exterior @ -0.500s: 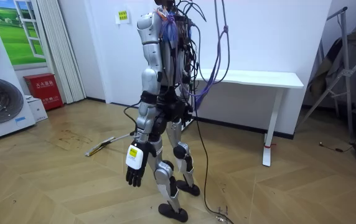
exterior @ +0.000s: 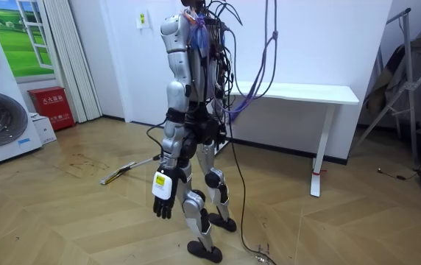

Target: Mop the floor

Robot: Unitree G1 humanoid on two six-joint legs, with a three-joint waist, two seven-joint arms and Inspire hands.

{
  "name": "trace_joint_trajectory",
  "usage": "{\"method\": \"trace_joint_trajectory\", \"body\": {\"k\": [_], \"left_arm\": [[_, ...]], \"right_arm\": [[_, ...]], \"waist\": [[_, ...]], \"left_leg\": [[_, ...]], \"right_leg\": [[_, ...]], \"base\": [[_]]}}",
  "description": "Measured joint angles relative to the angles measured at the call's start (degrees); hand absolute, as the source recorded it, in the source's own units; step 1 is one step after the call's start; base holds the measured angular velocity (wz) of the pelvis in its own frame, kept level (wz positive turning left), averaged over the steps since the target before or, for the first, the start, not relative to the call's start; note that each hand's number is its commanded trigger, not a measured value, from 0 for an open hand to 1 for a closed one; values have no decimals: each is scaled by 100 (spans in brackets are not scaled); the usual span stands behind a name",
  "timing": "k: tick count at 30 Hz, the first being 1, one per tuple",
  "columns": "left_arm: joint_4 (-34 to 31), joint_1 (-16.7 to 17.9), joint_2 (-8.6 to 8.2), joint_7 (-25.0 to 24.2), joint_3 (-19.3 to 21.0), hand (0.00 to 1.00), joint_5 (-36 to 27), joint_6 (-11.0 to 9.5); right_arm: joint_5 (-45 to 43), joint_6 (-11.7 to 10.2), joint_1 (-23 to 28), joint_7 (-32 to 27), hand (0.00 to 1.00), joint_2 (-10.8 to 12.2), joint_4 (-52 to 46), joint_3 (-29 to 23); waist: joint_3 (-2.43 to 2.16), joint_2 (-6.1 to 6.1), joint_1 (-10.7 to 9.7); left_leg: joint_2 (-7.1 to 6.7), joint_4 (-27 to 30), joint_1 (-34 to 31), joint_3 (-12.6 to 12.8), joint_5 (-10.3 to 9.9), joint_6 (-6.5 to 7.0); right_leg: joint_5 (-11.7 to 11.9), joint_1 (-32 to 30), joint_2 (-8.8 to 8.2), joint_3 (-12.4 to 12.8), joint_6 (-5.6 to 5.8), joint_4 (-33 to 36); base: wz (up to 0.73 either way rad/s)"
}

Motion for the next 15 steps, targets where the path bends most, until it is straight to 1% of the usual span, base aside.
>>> {"method": "trace_joint_trajectory", "body": {"k": [9, 12, 13, 15], "left_arm": [[-4, 21, 9, 3, 61, 0, 4, 2], [-4, -65, 25, 3, 67, 0, 7, 3], [-3, -144, 35, 5, 45, 0, 4, 3], [71, -248, 43, 34, 27, 0, 8, 4]], "right_arm": [[0, 10, -16, -60, 100, 1, 30, 0], [3, 9, -83, -106, 100, 0, 26, 4], [23, 11, -129, -116, 100, 0, 27, 5], [121, 10, -179, -132, 100, 1, 28, 14]], "waist": [[1, -14, 30], [-1, -26, 50], [-17, -59, 49], [-11, -54, 89]], "left_leg": [[-6, 13, -55, -12, 0, 0], [2, 62, -238, -11, 1, 0], [5, 106, -341, -11, 1, 0], [12, 160, -508, -8, 1, 0]], "right_leg": [[-1, -35, 0, -4, 2, -40], [0, -238, 6, 15, -1, 59], [4, -329, 9, 21, -6, 68], [14, -483, 12, 17, -13, 126]], "base": [[0], [0], [0], [0]]}}
